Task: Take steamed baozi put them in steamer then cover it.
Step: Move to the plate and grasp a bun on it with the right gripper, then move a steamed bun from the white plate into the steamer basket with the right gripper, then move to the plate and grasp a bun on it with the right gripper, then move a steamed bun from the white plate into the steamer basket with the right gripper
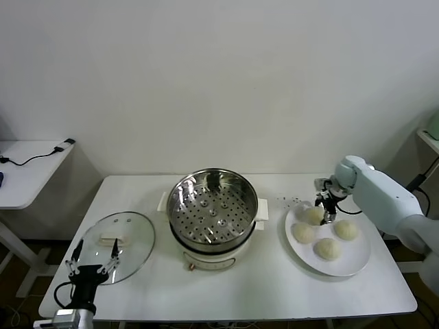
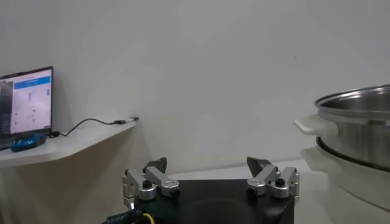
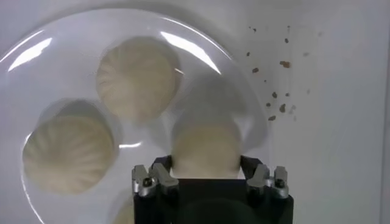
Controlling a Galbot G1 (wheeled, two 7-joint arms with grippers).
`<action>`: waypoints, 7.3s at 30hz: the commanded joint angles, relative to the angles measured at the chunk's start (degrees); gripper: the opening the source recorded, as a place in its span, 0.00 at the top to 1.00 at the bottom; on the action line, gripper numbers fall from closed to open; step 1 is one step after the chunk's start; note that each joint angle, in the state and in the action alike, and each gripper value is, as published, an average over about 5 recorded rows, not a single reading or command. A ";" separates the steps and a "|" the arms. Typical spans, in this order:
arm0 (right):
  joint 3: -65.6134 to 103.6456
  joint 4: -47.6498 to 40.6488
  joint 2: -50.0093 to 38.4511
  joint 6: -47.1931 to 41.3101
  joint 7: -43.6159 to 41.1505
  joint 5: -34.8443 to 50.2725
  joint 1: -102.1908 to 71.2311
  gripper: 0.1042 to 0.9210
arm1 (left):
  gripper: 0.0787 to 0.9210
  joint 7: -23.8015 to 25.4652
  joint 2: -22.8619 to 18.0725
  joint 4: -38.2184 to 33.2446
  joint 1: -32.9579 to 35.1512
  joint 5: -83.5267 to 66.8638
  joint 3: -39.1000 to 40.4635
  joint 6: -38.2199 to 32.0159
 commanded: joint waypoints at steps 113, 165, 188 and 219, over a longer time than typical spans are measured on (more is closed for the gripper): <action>-35.22 42.02 -21.56 -22.24 4.47 36.21 26.42 0.12 | 0.12 -1.52 -0.50 -5.51 7.83 -0.50 1.10 -0.29; -16.57 20.53 -8.45 -12.43 3.12 22.67 3.25 0.29 | 0.12 -1.58 -0.57 -2.66 8.52 -0.04 0.11 -1.04; -46.55 24.93 8.61 -16.56 5.23 63.05 48.54 0.30 | 0.12 -1.60 -0.18 -4.33 9.14 1.17 3.76 -1.09; -48.92 23.00 30.66 -23.02 15.44 65.58 30.60 0.29 | 0.12 -1.59 0.25 -4.05 8.68 -0.33 3.81 -0.73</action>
